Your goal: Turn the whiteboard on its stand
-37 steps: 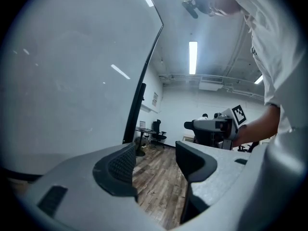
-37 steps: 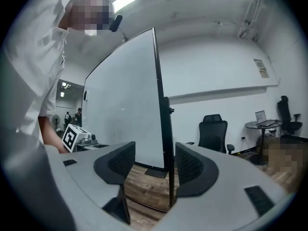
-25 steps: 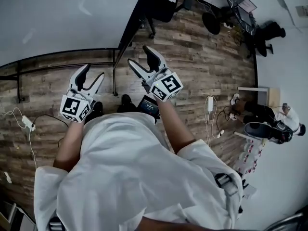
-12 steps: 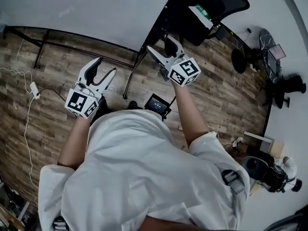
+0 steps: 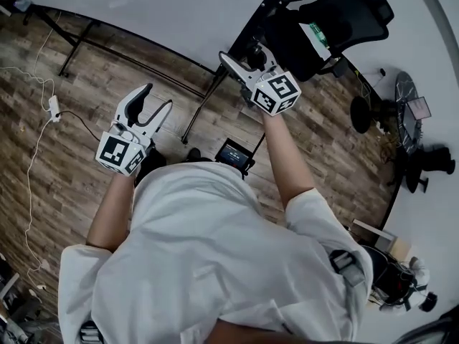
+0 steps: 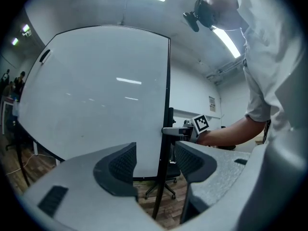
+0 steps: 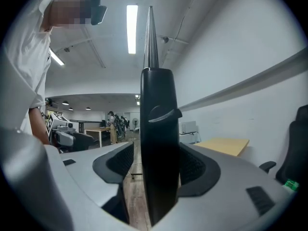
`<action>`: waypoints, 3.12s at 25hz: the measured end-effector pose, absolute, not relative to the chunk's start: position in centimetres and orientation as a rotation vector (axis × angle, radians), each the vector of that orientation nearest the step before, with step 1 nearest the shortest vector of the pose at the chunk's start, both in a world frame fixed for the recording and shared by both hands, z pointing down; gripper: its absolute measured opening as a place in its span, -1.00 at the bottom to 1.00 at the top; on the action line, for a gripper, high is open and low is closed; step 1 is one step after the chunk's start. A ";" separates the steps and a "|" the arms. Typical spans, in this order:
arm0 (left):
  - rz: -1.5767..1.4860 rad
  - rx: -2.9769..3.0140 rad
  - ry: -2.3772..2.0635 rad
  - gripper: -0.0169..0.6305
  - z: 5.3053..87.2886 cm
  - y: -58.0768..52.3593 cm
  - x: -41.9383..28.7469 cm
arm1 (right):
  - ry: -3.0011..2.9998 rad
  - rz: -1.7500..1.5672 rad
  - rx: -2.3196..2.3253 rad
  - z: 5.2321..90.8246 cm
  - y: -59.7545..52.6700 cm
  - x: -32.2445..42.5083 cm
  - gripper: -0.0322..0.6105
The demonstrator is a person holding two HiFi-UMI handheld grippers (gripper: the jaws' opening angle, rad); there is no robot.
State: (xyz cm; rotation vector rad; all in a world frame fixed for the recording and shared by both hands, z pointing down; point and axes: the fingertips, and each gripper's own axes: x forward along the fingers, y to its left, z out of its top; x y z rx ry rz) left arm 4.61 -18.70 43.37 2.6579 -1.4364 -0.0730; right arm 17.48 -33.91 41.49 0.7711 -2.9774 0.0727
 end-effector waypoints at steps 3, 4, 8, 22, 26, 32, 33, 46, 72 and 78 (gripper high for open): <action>-0.078 2.647 -1.443 -0.15 43.8 -18.7 4.6 | -2.957 0.057 0.763 42.0 -34.4 17.2 -0.19; -0.086 2.639 -1.444 -0.15 43.9 -18.9 4.7 | -2.948 0.051 0.762 42.1 -34.6 17.1 -0.21; -0.105 2.631 -1.418 -0.15 44.0 -19.7 5.3 | -2.924 0.056 0.798 42.0 -35.4 17.3 -0.34; -0.112 2.751 -1.188 -0.16 43.1 -21.3 6.8 | -2.961 -0.003 0.794 41.8 -35.0 18.5 -0.37; -0.119 2.770 -1.104 -0.16 43.2 -21.0 8.0 | -2.948 0.007 0.795 41.7 -34.6 19.3 -0.37; -0.106 2.799 -0.998 -0.16 43.5 -19.8 8.9 | -2.930 0.013 0.819 41.5 -34.1 20.7 -0.37; -0.103 2.799 -0.982 -0.16 43.7 -19.7 9.0 | -2.924 0.015 0.820 41.6 -34.1 20.9 -0.37; -0.052 2.855 -0.873 -0.16 43.3 -18.3 13.4 | -2.907 0.057 0.881 41.9 -33.3 25.5 -0.37; 0.046 2.880 -0.981 -0.16 42.9 -16.5 26.8 | -2.931 0.036 0.886 41.5 -28.4 38.1 -0.37; 0.035 2.882 -0.973 -0.16 43.1 -15.6 29.0 | -2.931 0.026 0.878 41.5 -27.3 40.5 -0.37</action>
